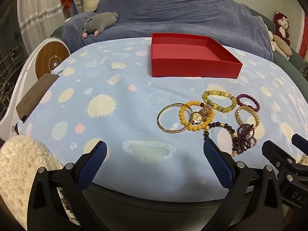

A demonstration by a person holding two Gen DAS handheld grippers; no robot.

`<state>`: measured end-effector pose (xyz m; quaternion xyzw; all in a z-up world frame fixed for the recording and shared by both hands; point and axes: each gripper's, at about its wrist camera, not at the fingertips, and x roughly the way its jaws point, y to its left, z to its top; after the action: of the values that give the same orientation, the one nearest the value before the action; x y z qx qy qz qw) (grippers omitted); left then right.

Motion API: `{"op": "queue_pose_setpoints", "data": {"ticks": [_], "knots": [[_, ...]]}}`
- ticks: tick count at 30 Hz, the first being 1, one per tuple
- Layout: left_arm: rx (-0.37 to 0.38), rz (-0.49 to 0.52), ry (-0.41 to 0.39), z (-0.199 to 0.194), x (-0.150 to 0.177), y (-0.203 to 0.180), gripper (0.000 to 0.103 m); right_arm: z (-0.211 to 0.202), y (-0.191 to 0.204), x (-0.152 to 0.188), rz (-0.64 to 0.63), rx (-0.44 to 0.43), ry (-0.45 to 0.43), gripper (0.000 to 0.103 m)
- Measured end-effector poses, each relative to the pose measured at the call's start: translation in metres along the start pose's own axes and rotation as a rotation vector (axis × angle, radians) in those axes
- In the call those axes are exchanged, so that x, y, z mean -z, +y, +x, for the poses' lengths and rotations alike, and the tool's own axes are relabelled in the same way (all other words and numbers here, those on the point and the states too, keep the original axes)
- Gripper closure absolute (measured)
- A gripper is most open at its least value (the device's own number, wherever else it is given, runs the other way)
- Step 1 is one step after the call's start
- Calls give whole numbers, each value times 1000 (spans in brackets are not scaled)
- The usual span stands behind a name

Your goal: Organize jewelry

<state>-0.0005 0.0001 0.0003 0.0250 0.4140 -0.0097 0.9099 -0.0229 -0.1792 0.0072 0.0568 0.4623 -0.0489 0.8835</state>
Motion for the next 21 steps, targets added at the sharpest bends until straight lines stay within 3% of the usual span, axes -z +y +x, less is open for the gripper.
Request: {"op": "queue_pose_setpoints", "data": {"ticks": [16, 21], "knots": [[2, -7, -44, -6, -1, -2, 7, 0, 0, 0, -1, 0, 1, 7], [24, -5, 34, -2, -2, -3, 7, 0, 0, 0, -1, 0, -1, 7]]}}
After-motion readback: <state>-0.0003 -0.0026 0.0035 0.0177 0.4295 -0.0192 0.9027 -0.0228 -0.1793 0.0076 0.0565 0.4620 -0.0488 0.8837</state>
